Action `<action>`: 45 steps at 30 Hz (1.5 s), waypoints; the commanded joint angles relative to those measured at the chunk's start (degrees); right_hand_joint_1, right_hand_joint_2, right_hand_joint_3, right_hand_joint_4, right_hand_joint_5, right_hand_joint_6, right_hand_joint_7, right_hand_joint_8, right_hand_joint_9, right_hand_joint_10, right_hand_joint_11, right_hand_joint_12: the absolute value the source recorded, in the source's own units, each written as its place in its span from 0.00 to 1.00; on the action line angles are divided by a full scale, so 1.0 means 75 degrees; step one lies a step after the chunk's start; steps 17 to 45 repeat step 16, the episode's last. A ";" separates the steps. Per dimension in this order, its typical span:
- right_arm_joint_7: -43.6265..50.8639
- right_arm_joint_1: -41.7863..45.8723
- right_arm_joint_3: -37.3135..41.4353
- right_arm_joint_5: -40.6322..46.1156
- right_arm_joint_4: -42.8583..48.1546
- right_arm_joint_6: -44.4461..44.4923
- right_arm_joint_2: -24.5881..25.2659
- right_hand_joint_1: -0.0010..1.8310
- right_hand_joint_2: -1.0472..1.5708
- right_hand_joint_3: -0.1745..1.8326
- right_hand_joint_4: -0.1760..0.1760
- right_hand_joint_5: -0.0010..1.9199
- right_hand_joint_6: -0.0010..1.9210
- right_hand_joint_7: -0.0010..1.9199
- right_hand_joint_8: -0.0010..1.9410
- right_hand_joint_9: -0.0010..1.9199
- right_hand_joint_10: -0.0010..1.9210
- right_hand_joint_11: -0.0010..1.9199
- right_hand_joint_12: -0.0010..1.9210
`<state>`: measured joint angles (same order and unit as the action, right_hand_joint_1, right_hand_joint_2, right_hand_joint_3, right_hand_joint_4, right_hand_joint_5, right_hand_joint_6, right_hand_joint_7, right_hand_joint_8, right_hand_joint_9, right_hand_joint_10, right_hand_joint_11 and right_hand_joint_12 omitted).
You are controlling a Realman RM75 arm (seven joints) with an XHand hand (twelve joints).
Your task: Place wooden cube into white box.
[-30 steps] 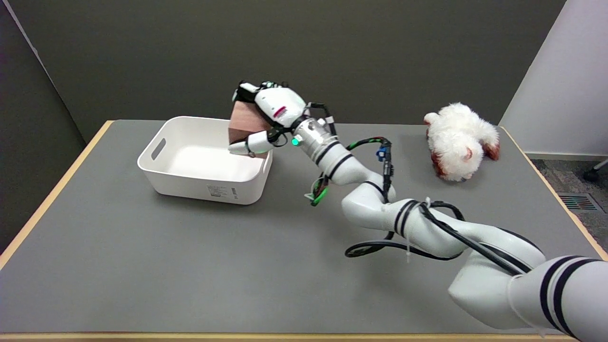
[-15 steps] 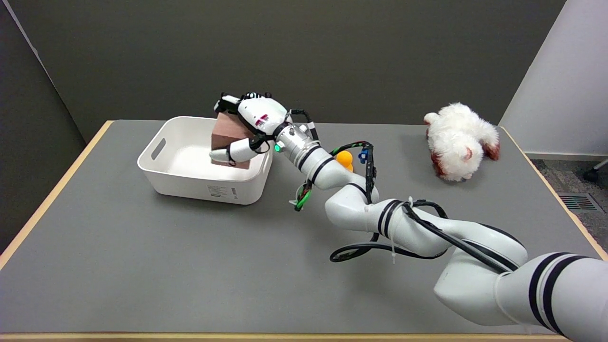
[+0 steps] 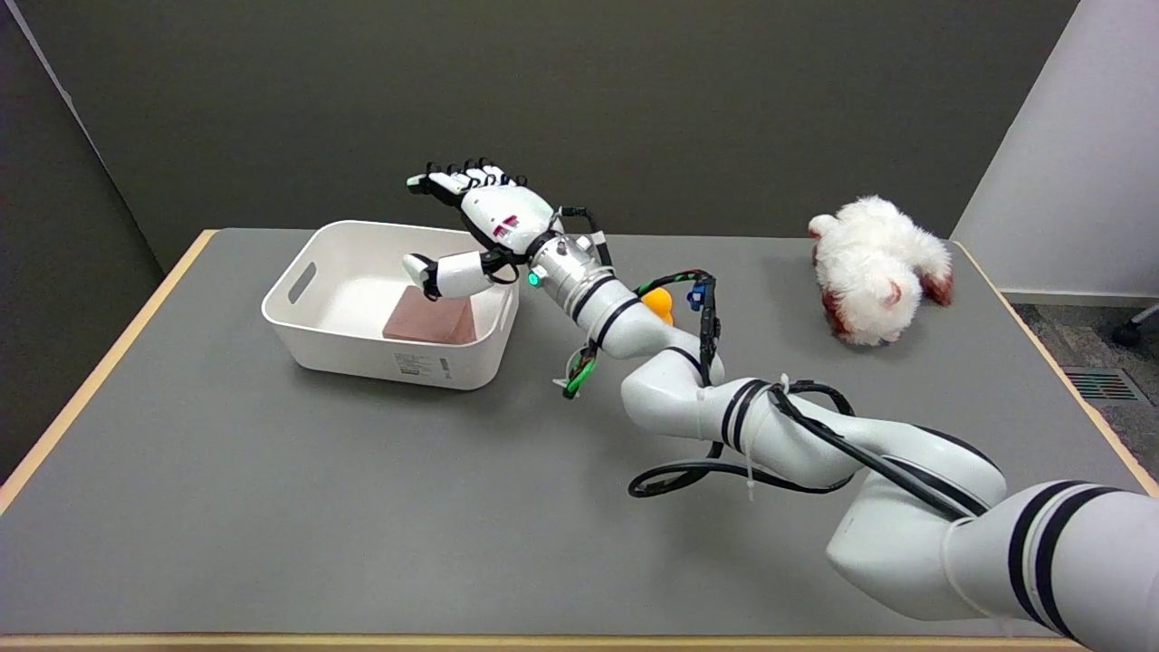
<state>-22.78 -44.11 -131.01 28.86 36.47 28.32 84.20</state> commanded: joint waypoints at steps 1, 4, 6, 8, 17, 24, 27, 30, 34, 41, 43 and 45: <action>0.0143 0.0853 0.1421 0.0126 0.1602 -0.0094 -0.0755 0.18 0.63 0.53 0.67 0.10 0.22 0.14 0.17 0.05 0.30 0.00 0.39; 0.0229 0.1436 0.2230 0.0640 0.2479 -0.0279 -0.1281 0.17 0.62 0.57 0.66 0.10 0.24 0.14 0.19 0.05 0.31 0.00 0.39; 0.0229 0.1840 0.2608 0.1375 0.3037 -0.0351 -0.1692 0.18 0.64 0.51 0.65 0.11 0.21 0.15 0.16 0.05 0.30 0.00 0.40; 0.0214 0.2261 0.2927 0.2521 0.3563 -0.0237 -0.2224 0.17 0.63 0.55 0.64 0.10 0.23 0.14 0.18 0.05 0.31 0.00 0.40; -0.0980 0.4002 0.3070 0.6226 0.4384 0.1525 -0.4442 0.14 0.64 0.57 0.58 0.06 0.20 0.08 0.15 0.02 0.26 0.00 0.35; -0.0980 0.4002 0.3070 0.6226 0.4384 0.1525 -0.4442 0.14 0.64 0.57 0.58 0.06 0.20 0.08 0.15 0.02 0.26 0.00 0.35; -0.0980 0.4002 0.3070 0.6226 0.4384 0.1525 -0.4442 0.14 0.64 0.57 0.58 0.06 0.20 0.08 0.15 0.02 0.26 0.00 0.35; -0.0980 0.4002 0.3070 0.6226 0.4384 0.1525 -0.4442 0.14 0.64 0.57 0.58 0.06 0.20 0.08 0.15 0.02 0.26 0.00 0.35; -0.0980 0.4002 0.3070 0.6226 0.4384 0.1525 -0.4442 0.14 0.64 0.57 0.58 0.06 0.20 0.08 0.15 0.02 0.26 0.00 0.35; -0.0980 0.4002 0.3070 0.6226 0.4384 0.1525 -0.4442 0.14 0.64 0.57 0.58 0.06 0.20 0.08 0.15 0.02 0.26 0.00 0.35; -0.0980 0.4002 0.3070 0.6226 0.4384 0.1525 -0.4442 0.14 0.64 0.57 0.58 0.06 0.20 0.08 0.15 0.02 0.26 0.00 0.35; -0.0980 0.4002 0.3070 0.6226 0.4384 0.1525 -0.4442 0.14 0.64 0.57 0.58 0.06 0.20 0.08 0.15 0.02 0.26 0.00 0.35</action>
